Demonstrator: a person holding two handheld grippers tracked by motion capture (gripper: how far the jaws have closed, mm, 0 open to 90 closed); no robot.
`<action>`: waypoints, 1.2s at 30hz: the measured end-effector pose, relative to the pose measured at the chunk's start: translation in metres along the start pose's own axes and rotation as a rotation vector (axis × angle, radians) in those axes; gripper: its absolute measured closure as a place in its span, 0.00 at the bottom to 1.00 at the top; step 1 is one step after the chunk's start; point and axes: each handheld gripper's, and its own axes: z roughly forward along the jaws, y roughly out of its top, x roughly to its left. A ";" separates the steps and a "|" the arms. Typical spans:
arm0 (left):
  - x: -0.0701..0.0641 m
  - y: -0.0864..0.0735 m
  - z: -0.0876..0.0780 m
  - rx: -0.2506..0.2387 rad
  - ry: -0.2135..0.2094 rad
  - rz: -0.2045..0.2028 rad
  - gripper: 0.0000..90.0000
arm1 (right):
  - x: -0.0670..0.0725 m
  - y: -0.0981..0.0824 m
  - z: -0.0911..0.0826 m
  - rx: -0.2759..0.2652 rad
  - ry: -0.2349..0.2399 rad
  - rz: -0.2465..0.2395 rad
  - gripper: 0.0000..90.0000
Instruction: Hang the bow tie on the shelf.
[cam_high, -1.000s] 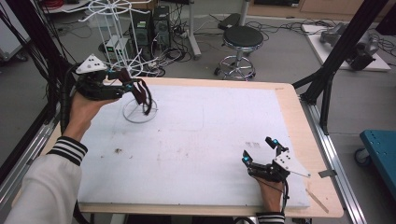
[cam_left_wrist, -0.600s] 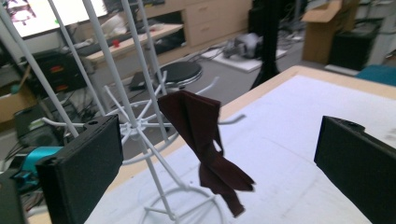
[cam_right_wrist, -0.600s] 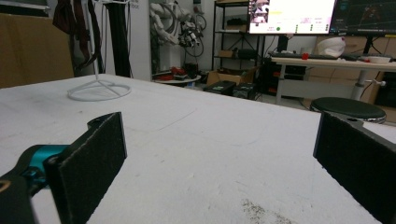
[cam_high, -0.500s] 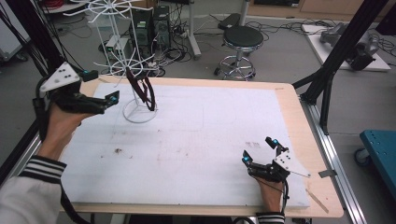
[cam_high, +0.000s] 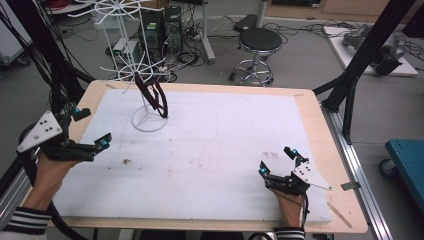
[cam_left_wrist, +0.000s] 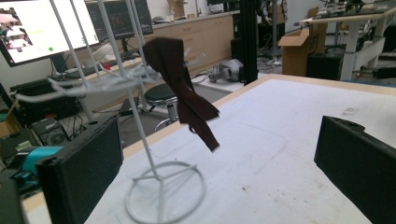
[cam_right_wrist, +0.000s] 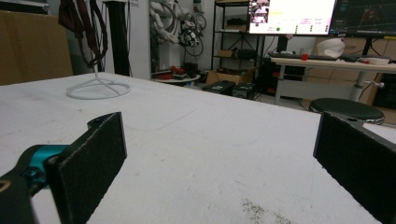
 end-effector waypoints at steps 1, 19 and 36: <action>-0.003 -0.006 0.001 0.002 0.000 -0.007 0.02 | 0.000 0.000 0.000 0.001 -0.001 0.000 0.02; -0.026 -0.092 -0.004 -0.059 0.040 -0.118 0.02 | 0.001 0.000 0.000 0.004 -0.001 -0.002 0.02; -0.037 -0.113 -0.006 -0.093 0.068 -0.123 0.02 | 0.000 0.000 0.000 -0.001 -0.002 -0.008 0.02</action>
